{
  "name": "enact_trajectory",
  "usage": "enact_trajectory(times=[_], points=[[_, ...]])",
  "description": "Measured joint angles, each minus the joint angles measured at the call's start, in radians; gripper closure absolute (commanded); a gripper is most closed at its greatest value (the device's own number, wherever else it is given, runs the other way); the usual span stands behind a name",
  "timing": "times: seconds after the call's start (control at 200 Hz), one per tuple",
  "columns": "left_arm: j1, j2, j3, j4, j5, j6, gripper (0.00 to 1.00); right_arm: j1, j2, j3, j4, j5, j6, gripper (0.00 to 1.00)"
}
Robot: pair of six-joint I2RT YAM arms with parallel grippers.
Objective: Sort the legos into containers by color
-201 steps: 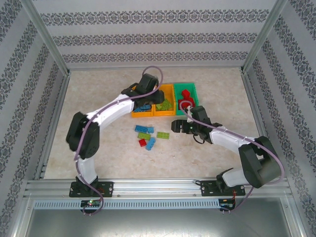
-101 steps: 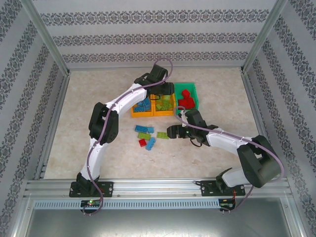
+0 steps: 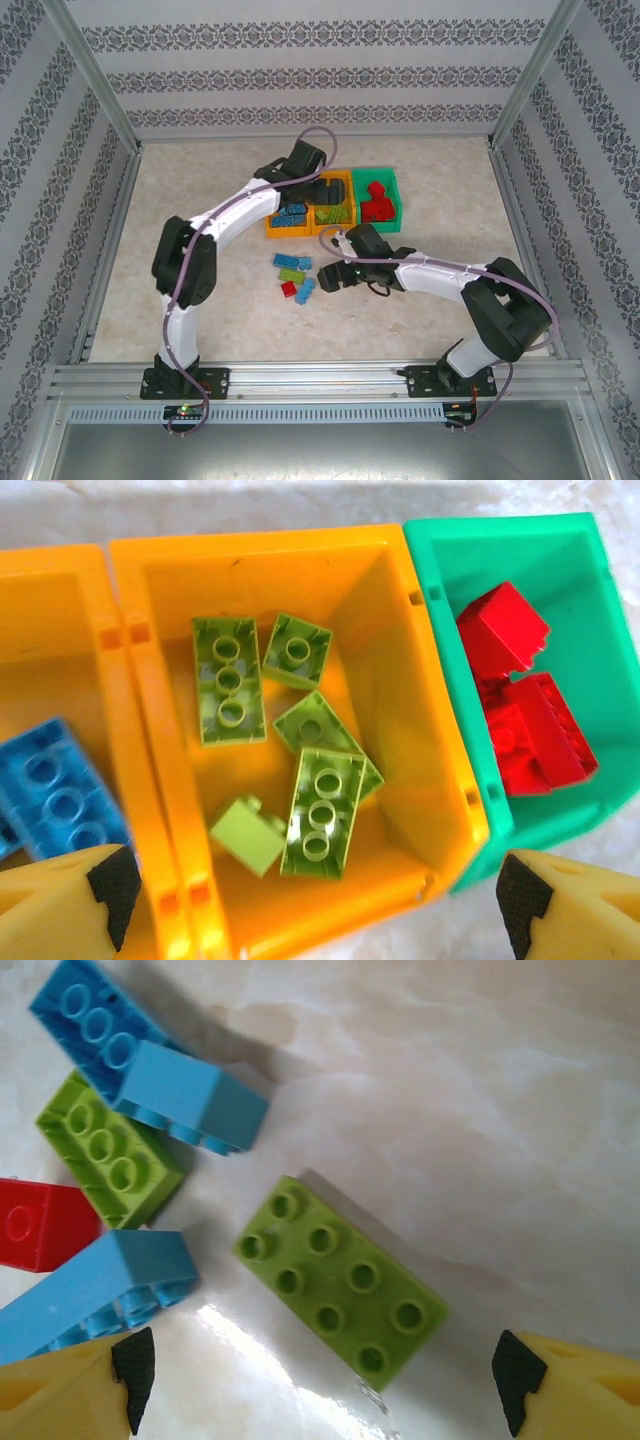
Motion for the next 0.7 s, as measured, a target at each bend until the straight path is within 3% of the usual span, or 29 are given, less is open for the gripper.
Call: enact_trajectory(times=[0.35,0.699], points=[[0.009,-0.272,-0.315,0.081,0.009,-0.016,0.0,-0.001,0.121,0.151,-0.137,-0.034,-0.246,0.09],[0.075,-0.421,-0.517,0.103,0.01,-0.054,0.01,-0.011,0.203,0.202,-0.188,-0.099,-0.312,0.22]])
